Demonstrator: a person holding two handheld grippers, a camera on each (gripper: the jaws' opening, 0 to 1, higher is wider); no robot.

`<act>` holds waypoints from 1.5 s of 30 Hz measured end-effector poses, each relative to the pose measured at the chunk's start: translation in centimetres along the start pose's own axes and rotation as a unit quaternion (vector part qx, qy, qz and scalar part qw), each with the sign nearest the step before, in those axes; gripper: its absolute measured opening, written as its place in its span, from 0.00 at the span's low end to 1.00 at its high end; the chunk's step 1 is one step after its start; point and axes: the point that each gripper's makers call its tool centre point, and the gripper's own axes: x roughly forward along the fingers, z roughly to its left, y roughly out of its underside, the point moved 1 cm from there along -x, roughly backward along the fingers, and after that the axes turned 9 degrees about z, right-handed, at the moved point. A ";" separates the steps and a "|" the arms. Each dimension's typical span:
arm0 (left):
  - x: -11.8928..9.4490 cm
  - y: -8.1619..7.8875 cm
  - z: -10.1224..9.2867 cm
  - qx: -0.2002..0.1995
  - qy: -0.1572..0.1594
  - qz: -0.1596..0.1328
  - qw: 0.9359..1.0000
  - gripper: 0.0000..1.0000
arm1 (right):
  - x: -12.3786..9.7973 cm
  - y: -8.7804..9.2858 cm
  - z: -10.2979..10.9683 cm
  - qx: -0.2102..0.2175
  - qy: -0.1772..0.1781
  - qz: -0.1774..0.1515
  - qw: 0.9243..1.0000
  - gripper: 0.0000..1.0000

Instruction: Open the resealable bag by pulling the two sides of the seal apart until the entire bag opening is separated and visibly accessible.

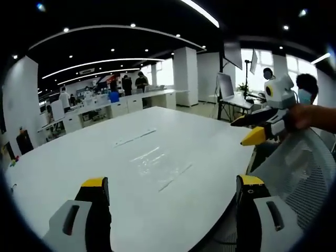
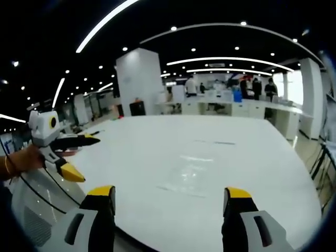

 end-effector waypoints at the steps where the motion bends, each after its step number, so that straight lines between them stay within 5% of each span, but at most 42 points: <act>1: 0.0 0.1 0.0 0.000 0.000 0.001 1.000 1.00 | 0.0 0.0 0.1 0.000 -0.001 0.001 1.000 0.83; 19: 1.5 0.1 1.3 0.035 0.006 0.035 0.999 0.97 | 0.6 -0.1 0.3 0.007 -0.015 0.009 1.000 0.82; 28: 4.0 0.4 2.4 0.128 0.021 0.078 0.988 0.97 | 0.6 -0.1 0.1 0.014 -0.012 0.008 1.000 0.81; 45: 8.6 2.3 3.9 0.189 0.039 0.123 0.973 0.87 | 0.6 0.4 0.0 0.021 -0.013 0.021 0.999 0.80</act>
